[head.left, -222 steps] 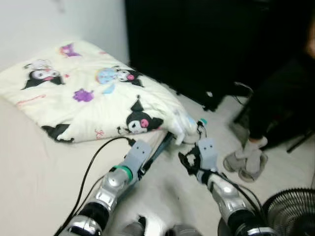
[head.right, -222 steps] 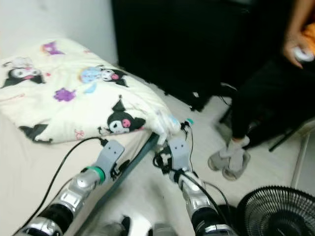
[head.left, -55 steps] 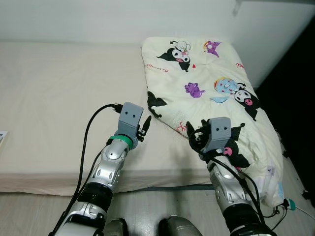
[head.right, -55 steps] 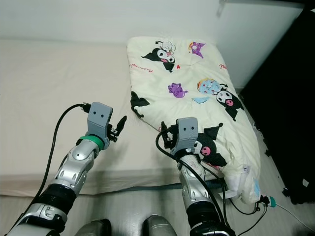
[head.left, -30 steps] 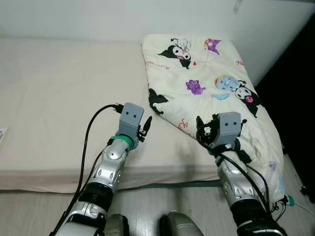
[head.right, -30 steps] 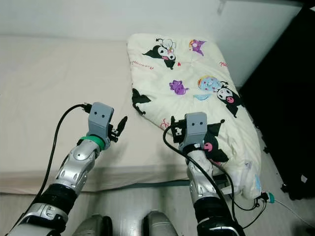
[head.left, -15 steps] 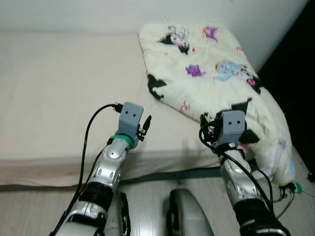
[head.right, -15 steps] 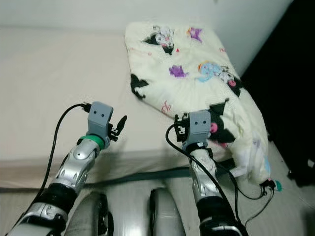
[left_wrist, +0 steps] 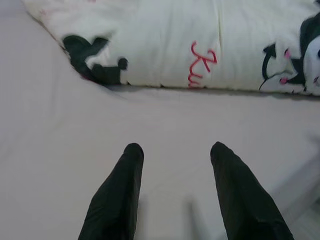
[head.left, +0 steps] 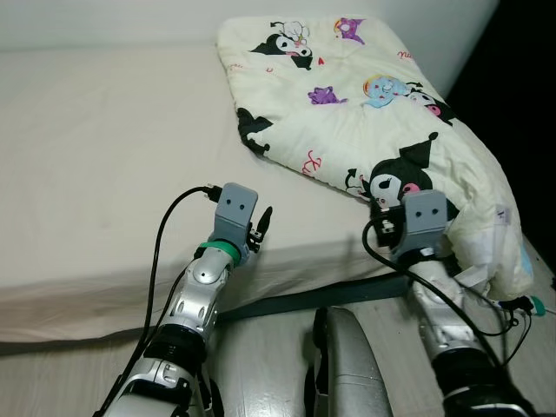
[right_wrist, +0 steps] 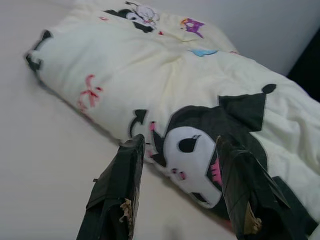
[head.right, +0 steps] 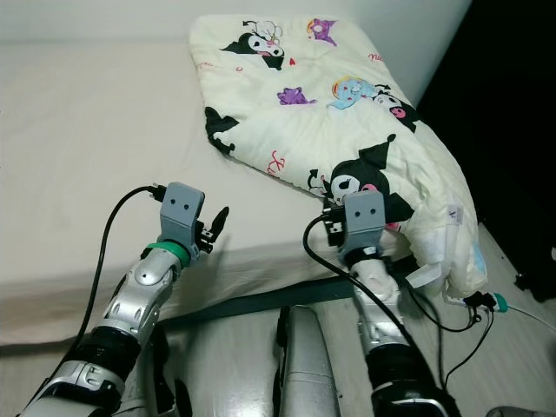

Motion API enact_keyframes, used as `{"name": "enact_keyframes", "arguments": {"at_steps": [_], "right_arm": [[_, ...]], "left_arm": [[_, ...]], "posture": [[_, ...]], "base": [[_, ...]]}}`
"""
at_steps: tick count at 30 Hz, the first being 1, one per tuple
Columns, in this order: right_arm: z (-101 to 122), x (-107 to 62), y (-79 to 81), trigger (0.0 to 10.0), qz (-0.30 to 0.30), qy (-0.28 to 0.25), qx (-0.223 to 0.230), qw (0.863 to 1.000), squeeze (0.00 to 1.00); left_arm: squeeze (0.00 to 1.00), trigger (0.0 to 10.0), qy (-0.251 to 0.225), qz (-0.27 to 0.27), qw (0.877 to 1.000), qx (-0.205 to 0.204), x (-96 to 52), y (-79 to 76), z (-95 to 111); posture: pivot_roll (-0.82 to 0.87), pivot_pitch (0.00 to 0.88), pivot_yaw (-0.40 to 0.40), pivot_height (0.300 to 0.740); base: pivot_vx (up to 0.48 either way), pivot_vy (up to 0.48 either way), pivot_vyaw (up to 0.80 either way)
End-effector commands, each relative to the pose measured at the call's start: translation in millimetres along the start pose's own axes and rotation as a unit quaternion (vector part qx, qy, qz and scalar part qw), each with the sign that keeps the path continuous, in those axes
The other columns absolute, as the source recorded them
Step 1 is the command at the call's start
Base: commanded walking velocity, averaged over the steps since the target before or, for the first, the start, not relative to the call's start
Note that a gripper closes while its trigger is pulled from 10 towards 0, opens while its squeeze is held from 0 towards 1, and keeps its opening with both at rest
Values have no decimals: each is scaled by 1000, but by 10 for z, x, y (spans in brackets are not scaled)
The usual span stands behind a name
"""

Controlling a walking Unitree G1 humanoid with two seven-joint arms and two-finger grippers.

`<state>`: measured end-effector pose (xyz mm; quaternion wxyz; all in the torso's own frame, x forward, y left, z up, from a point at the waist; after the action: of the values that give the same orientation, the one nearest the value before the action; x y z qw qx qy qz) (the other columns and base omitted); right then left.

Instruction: Clean up the room

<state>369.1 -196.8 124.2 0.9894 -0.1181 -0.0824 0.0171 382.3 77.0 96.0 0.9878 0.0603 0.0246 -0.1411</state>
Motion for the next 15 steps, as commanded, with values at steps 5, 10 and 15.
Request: {"name": "enact_keyframes", "arguments": {"at_steps": [5, 10, 15], "right_arm": [[276, 70, -225, 10000, -12, -47, -74, 996, 0], [331, 84, -428, 10000, -45, -51, -90, 994, 0], [294, 68, -696, 10000, -105, -38, -58, 992, 0]], "left_arm": [[0, 10000, 15, -1, 1000, 3, -19, -14, -79], [0, 10000, 16, -1, 1000, 2, -39, -27, -99], [0, 10000, 18, -2, 1000, 3, -53, -28, -107]], "posture": [[-132, 42, 2, 530], [-128, 53, 1, 510], [-123, 74, 5, 496]], "base": [[0, 0, 0], [0, 0, 0], [0, 0, 0]]}}
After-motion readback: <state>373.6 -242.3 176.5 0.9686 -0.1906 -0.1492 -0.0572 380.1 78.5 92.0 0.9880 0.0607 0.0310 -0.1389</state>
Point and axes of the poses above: a point about 5 cm out from each wrist's last joint towards the gripper, its own x axis pointing out of the wrist towards the gripper, its own z axis along the axis of the wrist's last joint, y = z × x, the point moved 5 cm from there along x, pointing out of the wrist towards the gripper, and after that the axes turned 1 degree about -x, right-handed, at the moved point
